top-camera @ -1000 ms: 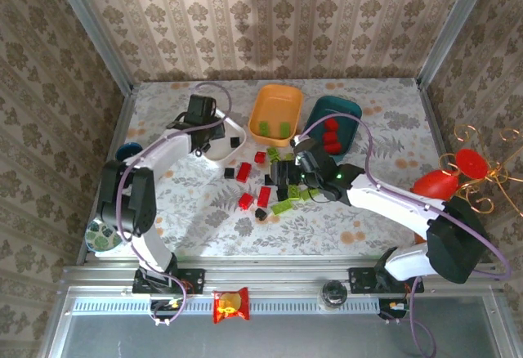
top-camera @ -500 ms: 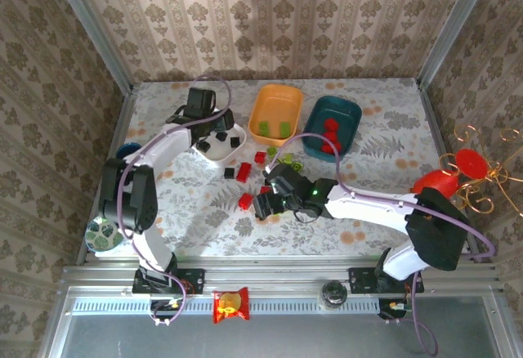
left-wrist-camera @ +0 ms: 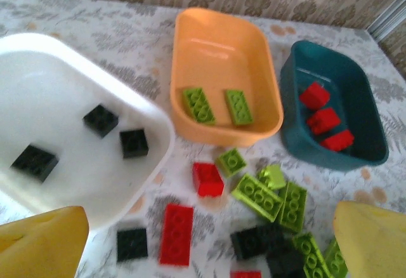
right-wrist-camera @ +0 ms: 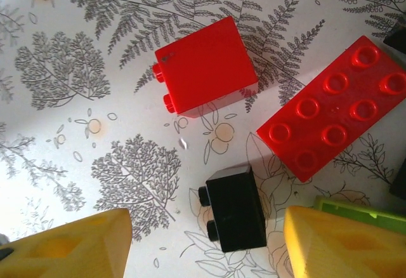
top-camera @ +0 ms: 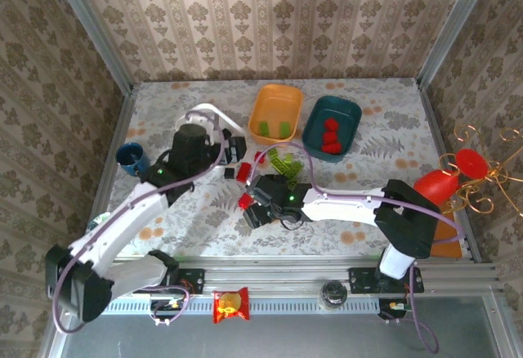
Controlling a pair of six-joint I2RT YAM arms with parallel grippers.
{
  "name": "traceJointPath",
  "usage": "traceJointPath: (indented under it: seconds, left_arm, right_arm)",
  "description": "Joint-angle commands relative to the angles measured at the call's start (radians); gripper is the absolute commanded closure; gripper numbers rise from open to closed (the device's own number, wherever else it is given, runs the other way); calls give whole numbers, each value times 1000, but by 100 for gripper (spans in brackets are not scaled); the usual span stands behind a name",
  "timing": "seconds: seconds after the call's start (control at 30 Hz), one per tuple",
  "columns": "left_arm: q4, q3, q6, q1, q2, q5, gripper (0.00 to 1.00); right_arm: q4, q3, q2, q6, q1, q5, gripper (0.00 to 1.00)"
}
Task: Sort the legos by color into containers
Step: Pick up the lego from the bottom-center of the table.
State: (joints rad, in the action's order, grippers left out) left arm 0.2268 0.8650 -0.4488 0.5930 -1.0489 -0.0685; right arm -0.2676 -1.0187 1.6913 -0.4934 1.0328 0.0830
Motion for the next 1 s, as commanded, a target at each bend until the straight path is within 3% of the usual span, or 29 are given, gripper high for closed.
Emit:
traceJointPath:
  seconds: [0.0,0.3,0.6,0.8,0.97]
  left_arm:
    - [36,-81,-41,8,147,-56,0]
    - [124,-262,-103,13,406,-93,0]
    - [167,-292,-94,11,441,-134,0]
    - [182,-317,-90,12,443,-152,0]
    - [203,-360,-140,13,467,-148,0]
  right_arm:
    - [-48,-38,30,4,4,70,38]
    - [-70,-65,105,3,4,56,54]
    - [-56,-44,64,11,4,-10,76]
    - [-72,-83,-58,41,-10,-33,80]
    - [-56,-248,-30,89,-75,-63,80]
